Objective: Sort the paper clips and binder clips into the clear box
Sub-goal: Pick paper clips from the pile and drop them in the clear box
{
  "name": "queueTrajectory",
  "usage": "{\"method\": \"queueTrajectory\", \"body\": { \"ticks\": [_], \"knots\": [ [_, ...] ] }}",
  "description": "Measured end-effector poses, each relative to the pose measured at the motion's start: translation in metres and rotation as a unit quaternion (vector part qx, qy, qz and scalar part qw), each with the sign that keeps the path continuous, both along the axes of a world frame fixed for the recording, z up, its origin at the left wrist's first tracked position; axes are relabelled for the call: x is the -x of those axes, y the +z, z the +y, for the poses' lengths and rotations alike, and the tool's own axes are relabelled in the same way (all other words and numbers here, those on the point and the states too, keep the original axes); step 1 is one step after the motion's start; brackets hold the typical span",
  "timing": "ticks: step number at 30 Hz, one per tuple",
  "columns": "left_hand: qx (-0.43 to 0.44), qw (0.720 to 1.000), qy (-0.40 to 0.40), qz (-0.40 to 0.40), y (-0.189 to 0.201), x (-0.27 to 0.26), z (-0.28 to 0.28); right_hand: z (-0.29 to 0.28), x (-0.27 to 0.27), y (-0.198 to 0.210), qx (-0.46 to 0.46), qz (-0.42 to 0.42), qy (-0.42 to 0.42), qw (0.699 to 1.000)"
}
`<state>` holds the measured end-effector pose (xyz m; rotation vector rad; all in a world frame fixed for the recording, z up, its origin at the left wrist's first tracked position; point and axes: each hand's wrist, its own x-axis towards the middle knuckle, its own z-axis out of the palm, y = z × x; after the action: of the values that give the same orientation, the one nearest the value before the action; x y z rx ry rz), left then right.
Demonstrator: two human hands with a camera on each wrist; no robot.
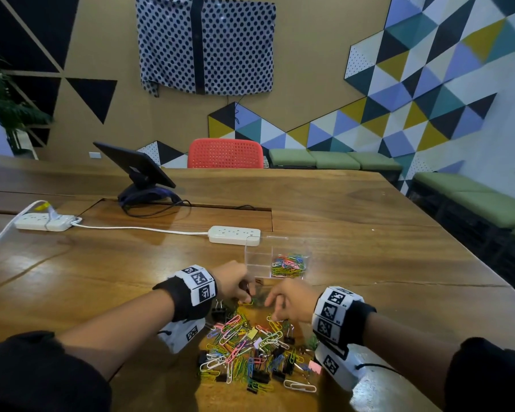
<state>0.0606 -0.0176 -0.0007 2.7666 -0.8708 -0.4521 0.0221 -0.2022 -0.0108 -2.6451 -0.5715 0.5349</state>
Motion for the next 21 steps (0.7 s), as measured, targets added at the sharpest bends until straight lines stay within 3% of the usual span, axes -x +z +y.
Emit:
{"method": "queueTrajectory", "body": {
  "ticks": [4, 9, 21],
  "knots": [
    [0.073, 0.996, 0.014, -0.039, 0.013, -0.005, 0.005, 0.003, -0.002, -0.003, 0.071, -0.037, 0.023, 0.997],
    [0.147, 0.984, 0.024, -0.098, 0.033, -0.015, -0.003, -0.005, -0.003, -0.001, 0.066, -0.043, -0.002, 0.997],
    [0.136, 0.977, 0.042, -0.157, 0.047, -0.042, -0.060, -0.012, 0.013, 0.006, 0.086, -0.026, 0.014, 0.996]
  ]
}}
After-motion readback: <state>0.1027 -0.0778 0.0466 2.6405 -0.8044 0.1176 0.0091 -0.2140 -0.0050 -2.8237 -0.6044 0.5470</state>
